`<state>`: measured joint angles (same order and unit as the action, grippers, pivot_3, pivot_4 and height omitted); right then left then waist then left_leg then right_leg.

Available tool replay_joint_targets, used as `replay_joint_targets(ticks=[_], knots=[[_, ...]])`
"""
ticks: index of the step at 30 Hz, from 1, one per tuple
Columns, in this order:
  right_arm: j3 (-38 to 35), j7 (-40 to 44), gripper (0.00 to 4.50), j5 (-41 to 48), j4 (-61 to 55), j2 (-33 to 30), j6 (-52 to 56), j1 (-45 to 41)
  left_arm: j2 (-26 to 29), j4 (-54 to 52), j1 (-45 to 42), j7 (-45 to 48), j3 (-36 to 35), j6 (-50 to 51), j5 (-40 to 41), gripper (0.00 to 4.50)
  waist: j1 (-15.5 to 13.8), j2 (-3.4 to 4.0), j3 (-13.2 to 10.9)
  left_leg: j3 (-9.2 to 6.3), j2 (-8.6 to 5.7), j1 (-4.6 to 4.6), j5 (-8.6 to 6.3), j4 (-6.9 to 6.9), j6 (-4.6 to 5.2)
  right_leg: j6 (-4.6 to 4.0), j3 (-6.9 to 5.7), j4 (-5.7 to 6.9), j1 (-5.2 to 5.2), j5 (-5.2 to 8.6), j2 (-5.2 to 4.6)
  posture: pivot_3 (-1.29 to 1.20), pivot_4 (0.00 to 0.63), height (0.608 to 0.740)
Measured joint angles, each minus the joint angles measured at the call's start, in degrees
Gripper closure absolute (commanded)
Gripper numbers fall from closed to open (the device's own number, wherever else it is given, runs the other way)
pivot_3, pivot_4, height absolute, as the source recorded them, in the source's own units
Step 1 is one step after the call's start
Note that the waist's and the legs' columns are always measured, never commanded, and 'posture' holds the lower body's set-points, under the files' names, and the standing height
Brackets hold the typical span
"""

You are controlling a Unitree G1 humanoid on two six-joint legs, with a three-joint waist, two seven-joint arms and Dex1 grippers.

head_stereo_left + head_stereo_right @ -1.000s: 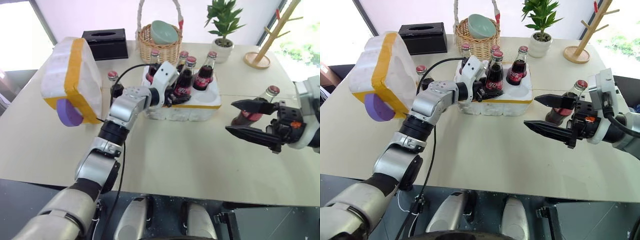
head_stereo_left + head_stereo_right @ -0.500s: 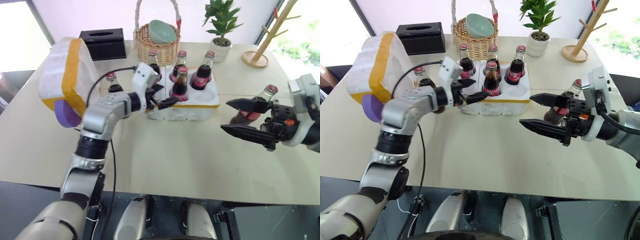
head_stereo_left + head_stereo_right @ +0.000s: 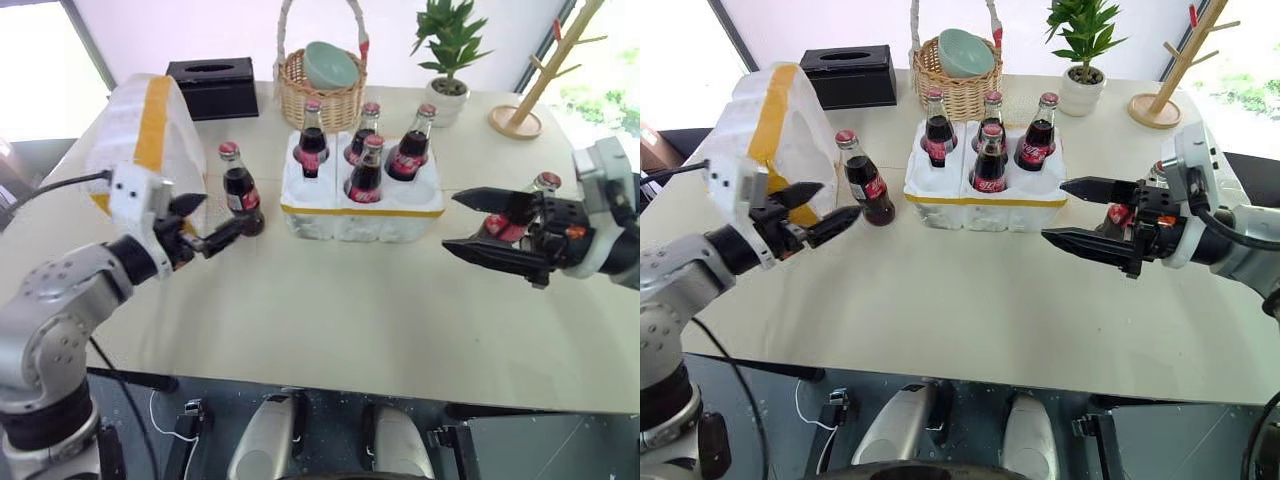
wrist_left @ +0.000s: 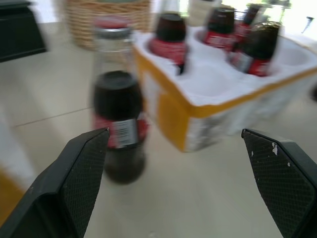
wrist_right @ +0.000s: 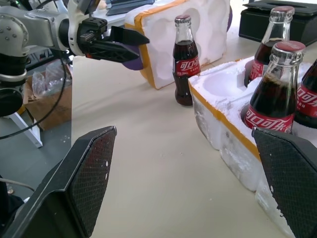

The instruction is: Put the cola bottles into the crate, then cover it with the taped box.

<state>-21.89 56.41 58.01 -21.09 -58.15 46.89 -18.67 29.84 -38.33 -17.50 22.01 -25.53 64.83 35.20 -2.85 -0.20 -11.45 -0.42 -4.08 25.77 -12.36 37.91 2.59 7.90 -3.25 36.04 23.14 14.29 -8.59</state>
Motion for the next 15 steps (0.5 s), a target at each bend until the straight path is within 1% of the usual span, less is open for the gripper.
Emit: replay_joint_targets(ticks=[3, 6, 9, 15], knots=[[1.4, 0.5, 0.00, -0.7, 0.7, 0.1, 0.0, -1.6, -1.9, 1.6, 0.4, -3.7, 4.0, -4.0, -3.6, 0.04, -0.1, -0.01, 0.0, 0.00, 0.01, 0.00, 0.00, -0.01, -0.01, 0.03, 0.00, 0.04, 0.04, -0.02, 0.01, 0.00, 0.150, 0.736], [2.1, 0.7, 0.00, -0.9, 1.2, 0.2, 0.0, -2.7, -4.0, 6.0, -1.7, -4.9, 7.7, -8.2, -5.9, 0.04, -0.2, 0.00, 0.0, 0.00, 0.01, 0.01, -0.01, -0.02, -0.02, 0.06, 0.00, 0.04, 0.08, -0.04, 0.02, 0.00, 0.150, 0.736], [2.4, 0.8, 0.00, -0.9, 1.2, 0.3, 0.1, -2.8, -4.4, 11.3, -3.2, -5.1, 11.0, -12.5, -8.3, 0.04, -0.1, 0.00, 0.0, 0.03, 0.01, 0.02, -0.01, -0.07, -0.02, 0.12, 0.00, 0.05, 0.10, -0.07, 0.01, 0.00, 0.150, 0.736], [1.8, 0.0, 0.00, -0.5, 1.1, 0.4, 0.7, -2.6, -4.6, 19.0, -3.7, -4.9, 14.1, -17.8, -11.6, 0.04, 0.4, 0.00, 0.0, 0.03, 0.01, 0.04, -0.01, -0.13, -0.02, 0.14, -0.01, 0.04, 0.10, -0.08, -0.01, 0.00, 0.150, 0.736]])
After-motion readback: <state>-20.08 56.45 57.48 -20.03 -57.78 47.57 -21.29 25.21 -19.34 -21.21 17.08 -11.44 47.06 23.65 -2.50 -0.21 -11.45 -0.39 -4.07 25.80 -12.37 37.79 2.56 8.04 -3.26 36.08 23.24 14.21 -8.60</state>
